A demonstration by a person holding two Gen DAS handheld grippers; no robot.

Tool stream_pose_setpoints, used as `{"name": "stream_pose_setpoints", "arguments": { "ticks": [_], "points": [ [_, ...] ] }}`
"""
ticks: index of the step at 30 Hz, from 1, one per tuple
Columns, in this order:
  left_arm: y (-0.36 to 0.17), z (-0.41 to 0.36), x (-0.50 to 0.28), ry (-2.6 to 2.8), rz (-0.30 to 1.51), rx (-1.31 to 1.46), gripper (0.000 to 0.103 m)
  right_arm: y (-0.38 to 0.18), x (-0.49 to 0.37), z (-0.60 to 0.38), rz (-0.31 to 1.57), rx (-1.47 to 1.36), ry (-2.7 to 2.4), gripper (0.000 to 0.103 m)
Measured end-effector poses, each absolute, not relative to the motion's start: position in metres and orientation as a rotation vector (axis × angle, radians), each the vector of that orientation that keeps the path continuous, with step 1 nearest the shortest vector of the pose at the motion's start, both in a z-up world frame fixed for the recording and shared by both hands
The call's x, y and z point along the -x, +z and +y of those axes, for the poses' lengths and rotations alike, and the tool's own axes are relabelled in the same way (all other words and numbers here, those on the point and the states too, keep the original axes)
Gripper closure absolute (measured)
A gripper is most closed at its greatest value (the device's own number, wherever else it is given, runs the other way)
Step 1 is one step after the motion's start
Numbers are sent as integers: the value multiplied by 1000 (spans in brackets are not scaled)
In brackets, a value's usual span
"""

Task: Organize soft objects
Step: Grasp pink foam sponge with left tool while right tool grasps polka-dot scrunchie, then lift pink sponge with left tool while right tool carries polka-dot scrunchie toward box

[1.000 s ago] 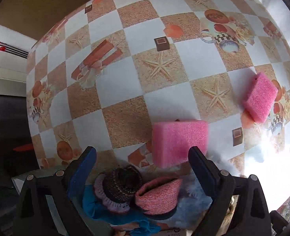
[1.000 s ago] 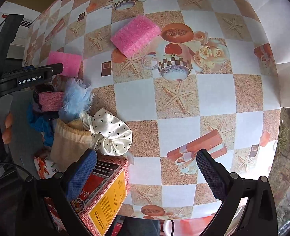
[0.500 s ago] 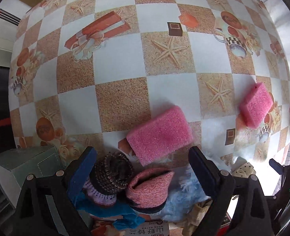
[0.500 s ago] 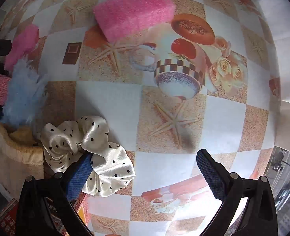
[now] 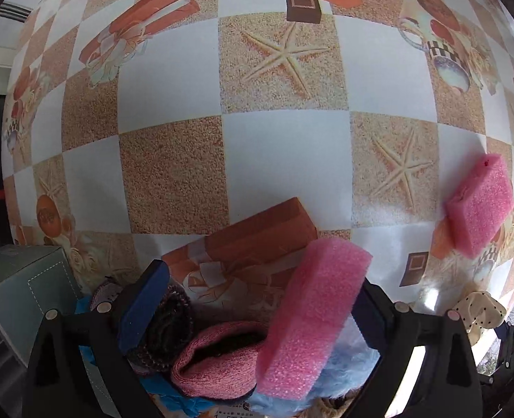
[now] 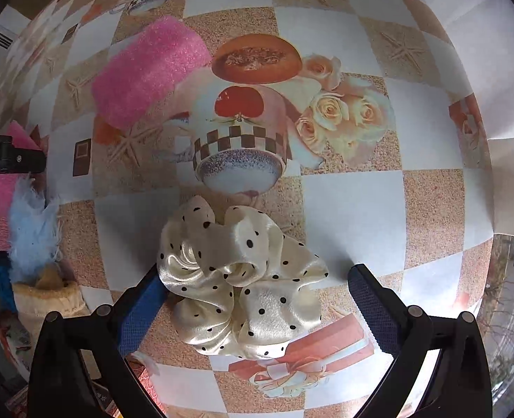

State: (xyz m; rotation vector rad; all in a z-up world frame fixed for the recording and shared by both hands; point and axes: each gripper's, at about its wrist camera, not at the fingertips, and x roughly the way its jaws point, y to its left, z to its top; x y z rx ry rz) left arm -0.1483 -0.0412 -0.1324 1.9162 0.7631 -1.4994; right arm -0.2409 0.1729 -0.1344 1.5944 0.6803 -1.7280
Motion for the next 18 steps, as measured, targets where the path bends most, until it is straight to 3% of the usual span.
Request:
{"name": "stream_pose_setpoints", "arguments": {
  "ticks": [5,6,8,9,10,11,13,18],
  "points": [
    [-135,-38,150,-1496,761,-1933,7,-130,234,172,681,-1594,-1727,0],
    [-133,-35,153,-1508,753,-1943,12,-130,239,168,696,-1601,-1714,0],
    [-125,-29,164,-1554,719,-1961,32,-126,243,169,715,-1582,-1737,6],
    [-122,-24,167,-1574,691,-1969,57,-122,242,169,698,-1569,-1741,22],
    [-118,-21,169,-1596,669,-1976,56,-118,242,173,674,-1571,-1730,34],
    [-114,-18,171,-1631,661,-1969,56,-115,241,173,662,-1568,-1734,39],
    [-102,-15,172,-1709,637,-1928,57,-108,242,177,633,-1561,-1730,64],
    [-69,-11,175,-1825,575,-1822,57,-84,255,194,500,-1566,-1738,64]
  ]
}}
